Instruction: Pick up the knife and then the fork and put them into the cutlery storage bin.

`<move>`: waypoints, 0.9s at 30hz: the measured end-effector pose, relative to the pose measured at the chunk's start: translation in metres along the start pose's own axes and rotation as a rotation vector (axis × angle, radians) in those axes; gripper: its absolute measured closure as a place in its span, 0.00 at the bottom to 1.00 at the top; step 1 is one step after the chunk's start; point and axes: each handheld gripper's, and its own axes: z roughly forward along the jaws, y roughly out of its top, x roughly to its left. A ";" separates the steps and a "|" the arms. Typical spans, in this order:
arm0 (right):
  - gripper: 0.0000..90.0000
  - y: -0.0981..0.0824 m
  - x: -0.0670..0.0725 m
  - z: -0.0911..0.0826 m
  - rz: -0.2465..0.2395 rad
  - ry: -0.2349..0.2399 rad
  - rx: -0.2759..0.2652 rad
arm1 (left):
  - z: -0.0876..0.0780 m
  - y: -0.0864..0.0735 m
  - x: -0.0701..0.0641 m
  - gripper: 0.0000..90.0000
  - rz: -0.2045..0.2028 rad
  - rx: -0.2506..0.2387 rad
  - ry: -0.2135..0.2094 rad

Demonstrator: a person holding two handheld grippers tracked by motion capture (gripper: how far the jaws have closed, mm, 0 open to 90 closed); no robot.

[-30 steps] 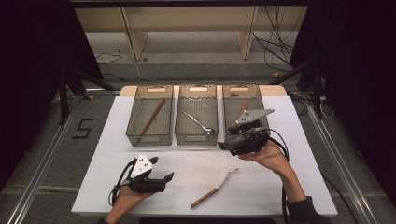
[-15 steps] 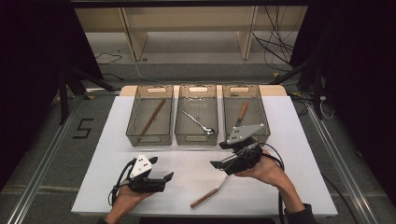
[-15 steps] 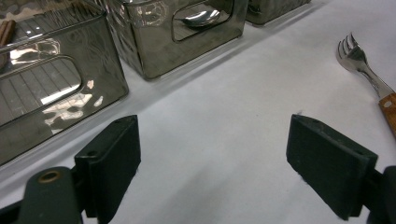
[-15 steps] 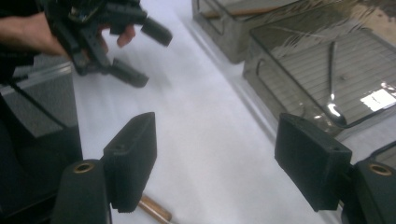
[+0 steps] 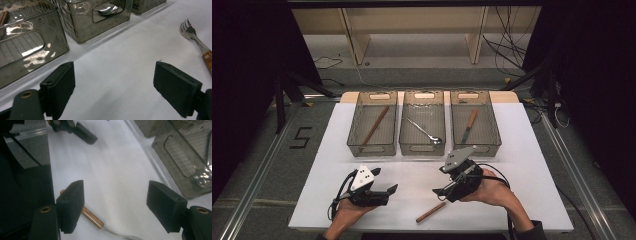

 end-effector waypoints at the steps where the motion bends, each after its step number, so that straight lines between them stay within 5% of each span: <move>1: 0.35 0.000 0.001 0.002 -0.005 0.006 0.012 | 0.000 0.000 0.000 0.20 0.000 -0.001 0.000; 27: 0.47 -0.018 0.025 0.046 -0.173 0.037 0.278 | 0.000 0.000 0.000 0.20 -0.004 -0.004 0.001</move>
